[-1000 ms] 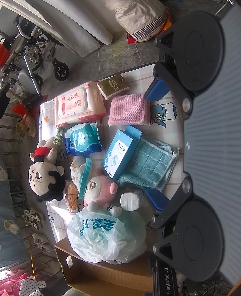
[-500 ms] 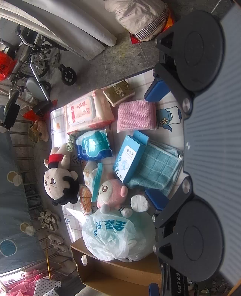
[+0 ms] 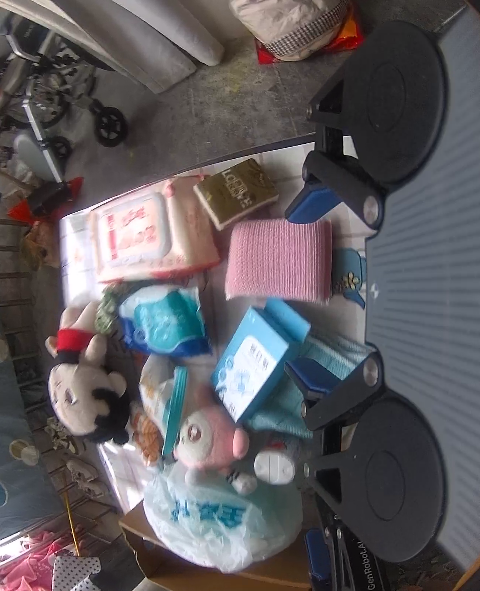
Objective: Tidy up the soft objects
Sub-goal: 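Reach the left tool to the pink sponge while the right tool reaches the gold tissue pack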
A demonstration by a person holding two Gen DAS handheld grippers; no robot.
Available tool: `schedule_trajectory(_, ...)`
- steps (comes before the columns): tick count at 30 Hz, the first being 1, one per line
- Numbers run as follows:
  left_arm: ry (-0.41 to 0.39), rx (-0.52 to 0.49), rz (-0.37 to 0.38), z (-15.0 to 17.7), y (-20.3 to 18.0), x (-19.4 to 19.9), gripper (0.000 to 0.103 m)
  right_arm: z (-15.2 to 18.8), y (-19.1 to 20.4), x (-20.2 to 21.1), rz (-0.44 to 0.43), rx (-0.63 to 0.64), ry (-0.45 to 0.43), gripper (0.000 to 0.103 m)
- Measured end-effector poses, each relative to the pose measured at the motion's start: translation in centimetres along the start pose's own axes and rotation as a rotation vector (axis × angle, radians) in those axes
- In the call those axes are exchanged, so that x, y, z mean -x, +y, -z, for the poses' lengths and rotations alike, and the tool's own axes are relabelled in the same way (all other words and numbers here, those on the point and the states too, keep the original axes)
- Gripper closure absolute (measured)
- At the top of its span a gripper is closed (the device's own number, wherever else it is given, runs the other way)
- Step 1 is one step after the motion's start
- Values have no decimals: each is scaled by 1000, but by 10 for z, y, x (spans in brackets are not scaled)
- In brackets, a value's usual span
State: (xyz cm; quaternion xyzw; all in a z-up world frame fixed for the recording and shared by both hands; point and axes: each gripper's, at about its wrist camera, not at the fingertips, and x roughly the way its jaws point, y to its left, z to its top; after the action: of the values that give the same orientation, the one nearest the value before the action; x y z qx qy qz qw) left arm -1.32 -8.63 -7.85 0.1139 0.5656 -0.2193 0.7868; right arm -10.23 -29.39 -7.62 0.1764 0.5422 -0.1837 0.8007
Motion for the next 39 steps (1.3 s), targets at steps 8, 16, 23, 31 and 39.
schedule_trajectory(8,86,60,-46,-15,-23,-49,62,-19,-42,-76,-14,-44,107,21)
schedule_trajectory(16,90,34,31,-33,-51,-59,58,-37,-80,-74,78,-16,8,15)
schedule_trajectory(23,111,-57,100,-36,-84,-64,56,-53,-99,-113,-19,152,55,14)
schedule_trajectory(31,164,-140,173,-31,-108,-69,51,-62,-108,-129,-111,80,82,42)
schedule_trajectory(39,183,-183,210,-27,-130,-82,36,-40,-127,-123,-137,-75,227,43)
